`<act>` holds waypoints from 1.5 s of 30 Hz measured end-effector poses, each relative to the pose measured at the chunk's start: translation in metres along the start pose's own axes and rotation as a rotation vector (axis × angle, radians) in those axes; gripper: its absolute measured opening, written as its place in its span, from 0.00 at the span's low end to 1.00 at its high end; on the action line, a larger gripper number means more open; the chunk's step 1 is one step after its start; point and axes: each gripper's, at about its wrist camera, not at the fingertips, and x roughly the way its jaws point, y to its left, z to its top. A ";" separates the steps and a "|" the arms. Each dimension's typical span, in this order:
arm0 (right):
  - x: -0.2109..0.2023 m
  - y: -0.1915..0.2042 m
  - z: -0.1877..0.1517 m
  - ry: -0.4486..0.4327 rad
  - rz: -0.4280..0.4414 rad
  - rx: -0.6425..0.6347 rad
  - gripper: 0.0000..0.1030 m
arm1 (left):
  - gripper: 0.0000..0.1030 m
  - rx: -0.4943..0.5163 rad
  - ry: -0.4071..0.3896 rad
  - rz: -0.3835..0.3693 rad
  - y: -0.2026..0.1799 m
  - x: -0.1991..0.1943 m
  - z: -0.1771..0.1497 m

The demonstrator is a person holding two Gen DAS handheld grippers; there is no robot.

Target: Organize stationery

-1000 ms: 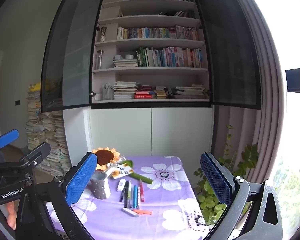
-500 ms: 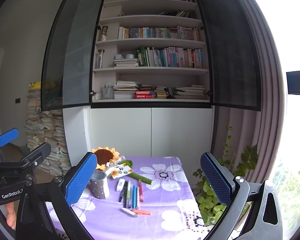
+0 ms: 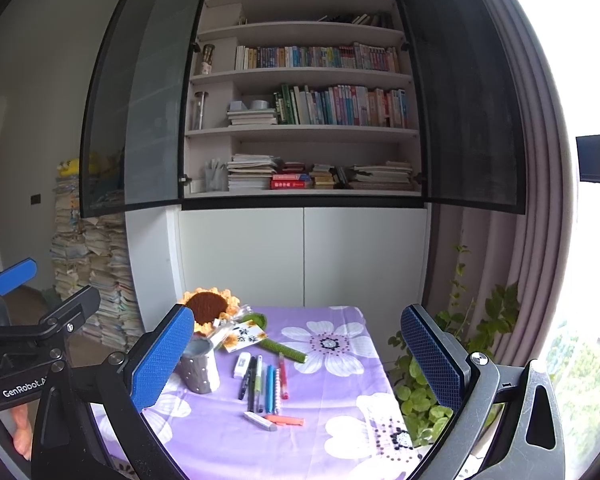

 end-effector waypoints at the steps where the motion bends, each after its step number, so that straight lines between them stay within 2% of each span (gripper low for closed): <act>1: 0.000 0.001 0.000 0.000 0.000 -0.001 1.00 | 0.99 -0.001 0.000 0.001 0.001 0.001 0.000; 30: 0.010 0.004 -0.009 0.036 0.003 -0.002 1.00 | 0.99 -0.014 0.019 -0.010 0.001 0.011 -0.006; 39: 0.035 0.003 -0.015 0.098 0.000 -0.001 1.00 | 0.99 -0.016 0.083 -0.010 0.004 0.042 -0.020; 42: 0.052 0.003 -0.021 0.135 -0.005 -0.001 1.00 | 0.99 -0.009 0.109 -0.006 0.006 0.059 -0.031; 45: 0.074 0.003 -0.030 0.187 -0.018 -0.009 1.00 | 0.99 -0.001 0.172 0.004 0.013 0.092 -0.056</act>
